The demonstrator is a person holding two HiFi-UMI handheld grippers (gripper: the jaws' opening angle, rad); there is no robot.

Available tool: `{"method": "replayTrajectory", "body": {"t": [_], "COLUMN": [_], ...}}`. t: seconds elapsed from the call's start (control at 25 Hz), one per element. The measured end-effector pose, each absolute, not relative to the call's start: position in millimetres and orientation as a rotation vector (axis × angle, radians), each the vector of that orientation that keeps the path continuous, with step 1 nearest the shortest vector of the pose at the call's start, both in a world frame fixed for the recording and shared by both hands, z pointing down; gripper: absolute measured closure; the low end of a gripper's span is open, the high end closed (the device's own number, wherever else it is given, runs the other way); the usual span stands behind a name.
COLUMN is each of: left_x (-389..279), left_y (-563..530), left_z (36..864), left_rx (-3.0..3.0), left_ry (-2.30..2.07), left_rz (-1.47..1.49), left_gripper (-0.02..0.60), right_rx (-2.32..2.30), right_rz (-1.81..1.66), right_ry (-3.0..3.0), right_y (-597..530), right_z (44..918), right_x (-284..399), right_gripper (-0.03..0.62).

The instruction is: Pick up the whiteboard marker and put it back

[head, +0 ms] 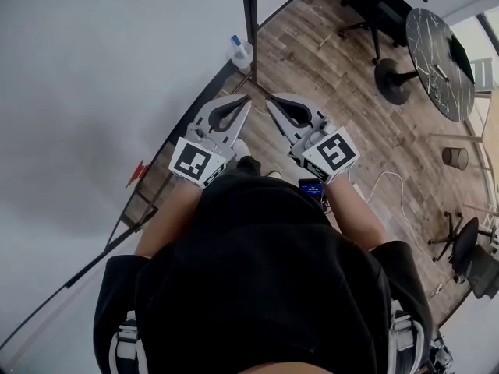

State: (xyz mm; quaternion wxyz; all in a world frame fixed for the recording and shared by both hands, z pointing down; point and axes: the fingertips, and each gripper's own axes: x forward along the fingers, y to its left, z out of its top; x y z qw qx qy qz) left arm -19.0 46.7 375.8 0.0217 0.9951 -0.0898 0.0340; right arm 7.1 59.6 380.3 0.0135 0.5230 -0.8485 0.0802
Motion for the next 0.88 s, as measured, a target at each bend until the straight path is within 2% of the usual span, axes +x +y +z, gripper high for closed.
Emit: {"method": "replayTrajectory", "body": {"t": [0.88], "left_x": [2.8], "left_y": [-52.7], "left_z": [400.7], "left_rx": [3.047], "left_ry": [-0.299], "left_rz": [0.112], "left_gripper": [0.578], "right_rx": [1.538], "right_rz": [0.293], "right_ry": [-2.571], "right_y": [-43.4], "right_z": [407.1], "right_x": [24.1], "right_gripper": [0.592]}}
